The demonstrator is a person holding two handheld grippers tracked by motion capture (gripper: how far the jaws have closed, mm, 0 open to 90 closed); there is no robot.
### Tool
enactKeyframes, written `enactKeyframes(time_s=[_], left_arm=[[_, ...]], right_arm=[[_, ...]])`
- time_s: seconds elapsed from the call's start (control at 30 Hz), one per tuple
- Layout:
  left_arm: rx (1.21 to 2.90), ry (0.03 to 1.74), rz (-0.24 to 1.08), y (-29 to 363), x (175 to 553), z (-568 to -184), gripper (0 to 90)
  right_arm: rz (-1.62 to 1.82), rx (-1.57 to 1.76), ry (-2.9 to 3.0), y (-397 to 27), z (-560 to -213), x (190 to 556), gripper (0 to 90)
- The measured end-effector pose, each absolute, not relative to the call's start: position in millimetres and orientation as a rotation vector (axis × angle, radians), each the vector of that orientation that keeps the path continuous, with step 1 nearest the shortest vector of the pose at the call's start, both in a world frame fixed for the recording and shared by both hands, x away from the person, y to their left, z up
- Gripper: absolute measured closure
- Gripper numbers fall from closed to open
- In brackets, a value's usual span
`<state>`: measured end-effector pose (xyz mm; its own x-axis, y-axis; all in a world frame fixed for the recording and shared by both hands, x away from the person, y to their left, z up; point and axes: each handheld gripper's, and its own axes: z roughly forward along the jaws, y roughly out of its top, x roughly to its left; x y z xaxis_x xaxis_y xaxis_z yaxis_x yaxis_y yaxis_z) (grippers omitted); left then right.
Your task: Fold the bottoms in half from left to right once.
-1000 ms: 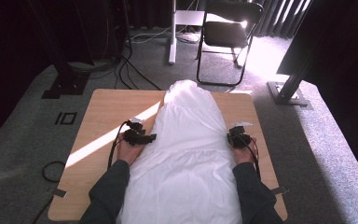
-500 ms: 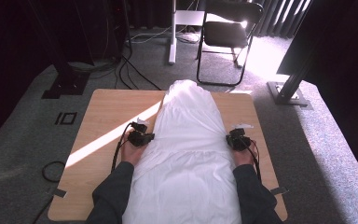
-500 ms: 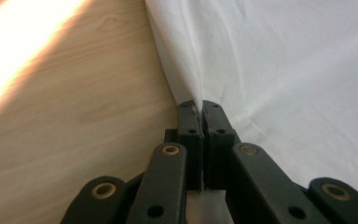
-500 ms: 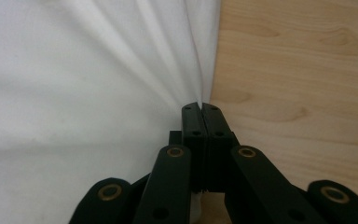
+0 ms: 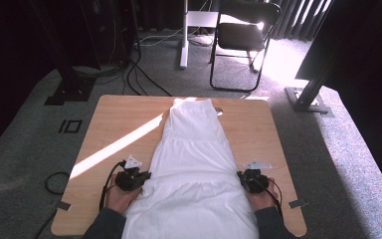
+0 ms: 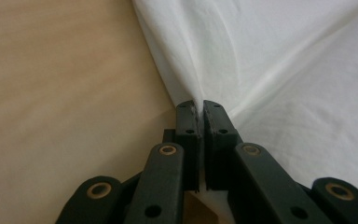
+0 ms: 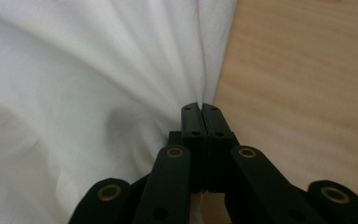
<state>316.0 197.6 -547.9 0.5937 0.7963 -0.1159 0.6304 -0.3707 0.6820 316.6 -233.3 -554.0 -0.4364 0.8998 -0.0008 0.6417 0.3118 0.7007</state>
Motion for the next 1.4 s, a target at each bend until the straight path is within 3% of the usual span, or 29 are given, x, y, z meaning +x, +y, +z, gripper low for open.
enactKeyframes(time_s=[0.07,0.13,0.23,0.43,0.7,0.77,0.83,0.97,1.07,1.23,1.4], left_arm=[[2.129,1.122,0.335,198,311,-546,74.3],[2.08,1.134,0.344,204,315,-541,60.3],[2.009,1.161,0.354,211,330,-529,52.9],[2.013,1.17,0.373,196,374,-523,49.6],[2.073,1.202,0.344,172,394,-544,46.3],[2.08,1.202,0.341,171,394,-546,45.9],[2.069,1.201,0.346,170,392,-546,45.7],[2.072,1.181,0.349,168,387,-548,44.7],[2.096,1.164,0.377,163,383,-548,44.5],[2.109,1.141,0.374,160,381,-548,42.8],[2.097,1.136,0.375,159,382,-549,42.4]], right_arm=[[0.899,1.366,2.212,-233,-553,308,87.3],[0.945,1.343,2.216,-236,-549,308,76.6],[1.056,1.339,2.18,-242,-534,322,71.1],[1.126,1.288,2.168,-225,-506,376,67.7],[1.091,1.399,2.26,-187,-533,446,59.3],[1.077,1.399,2.279,-184,-537,448,61.9],[0.968,1.301,2.295,-179,-536,444,85.2],[1.012,1.242,2.018,-198,-502,425,88.3],[0.91,1.278,1.994,-210,-507,431,88.1],[0.865,1.446,2.062,-226,-545,445,82.9],[0.913,1.427,2.039,-230,-541,440,63.1]])
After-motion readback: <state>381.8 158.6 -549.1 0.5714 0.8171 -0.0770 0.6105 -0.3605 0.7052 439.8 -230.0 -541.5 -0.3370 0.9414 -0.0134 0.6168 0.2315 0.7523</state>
